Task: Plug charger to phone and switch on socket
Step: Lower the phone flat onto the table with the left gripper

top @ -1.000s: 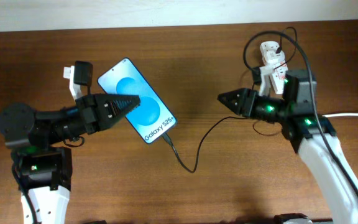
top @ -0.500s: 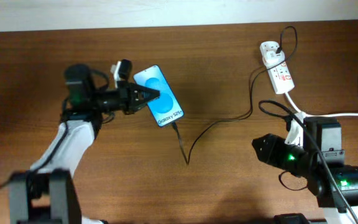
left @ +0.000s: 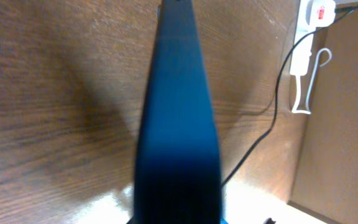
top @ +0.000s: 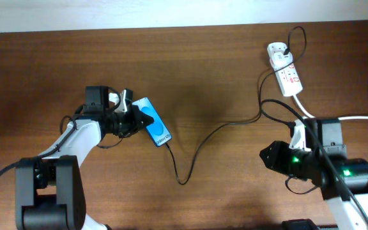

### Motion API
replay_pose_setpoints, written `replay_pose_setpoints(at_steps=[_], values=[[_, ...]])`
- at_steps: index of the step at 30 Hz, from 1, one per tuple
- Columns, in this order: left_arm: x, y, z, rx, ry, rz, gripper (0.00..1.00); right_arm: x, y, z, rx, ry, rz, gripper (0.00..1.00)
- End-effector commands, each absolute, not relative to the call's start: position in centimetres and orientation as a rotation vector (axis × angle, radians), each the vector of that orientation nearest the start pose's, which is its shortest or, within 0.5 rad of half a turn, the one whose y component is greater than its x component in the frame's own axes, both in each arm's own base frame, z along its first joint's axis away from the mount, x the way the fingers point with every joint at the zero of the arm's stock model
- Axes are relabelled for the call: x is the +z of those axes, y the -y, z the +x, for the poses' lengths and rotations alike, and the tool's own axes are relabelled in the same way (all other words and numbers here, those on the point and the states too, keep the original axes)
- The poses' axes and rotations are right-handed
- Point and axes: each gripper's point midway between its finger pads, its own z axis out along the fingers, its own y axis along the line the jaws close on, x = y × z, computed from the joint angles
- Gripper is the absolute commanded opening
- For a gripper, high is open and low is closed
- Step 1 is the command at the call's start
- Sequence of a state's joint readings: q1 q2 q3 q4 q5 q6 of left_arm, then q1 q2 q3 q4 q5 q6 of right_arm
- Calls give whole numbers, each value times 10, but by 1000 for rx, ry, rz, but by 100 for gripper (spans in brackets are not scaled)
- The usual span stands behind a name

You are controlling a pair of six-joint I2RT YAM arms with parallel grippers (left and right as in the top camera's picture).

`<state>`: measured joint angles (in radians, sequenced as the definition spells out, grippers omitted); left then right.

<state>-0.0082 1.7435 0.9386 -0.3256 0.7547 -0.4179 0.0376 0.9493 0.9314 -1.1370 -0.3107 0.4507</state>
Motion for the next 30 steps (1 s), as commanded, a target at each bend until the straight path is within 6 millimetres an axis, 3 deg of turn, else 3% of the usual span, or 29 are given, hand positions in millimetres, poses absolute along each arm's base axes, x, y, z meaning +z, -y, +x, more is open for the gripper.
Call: replay_pose_setpoints(at_steps=[1,10,12,13,24,30], values=[[55,119,368,-1110,-2628,-250,6,156,-58,208,526,-2774,435,38],[30,123,368,-1167,-2665,-278,13,122,-58,210,496,-2957,452,39],[30,123,367,-1166,-2665,-279,17,118,-58,211,494,-2972,459,56],[30,123,367,-1166,-2665,-279,18,116,-58,211,493,-2983,464,58],[28,121,367,-1150,-2676,-288,28,106,-58,210,485,-3029,482,58],[11,105,361,-1006,-2761,-472,36,103,-58,208,484,-3039,486,58]])
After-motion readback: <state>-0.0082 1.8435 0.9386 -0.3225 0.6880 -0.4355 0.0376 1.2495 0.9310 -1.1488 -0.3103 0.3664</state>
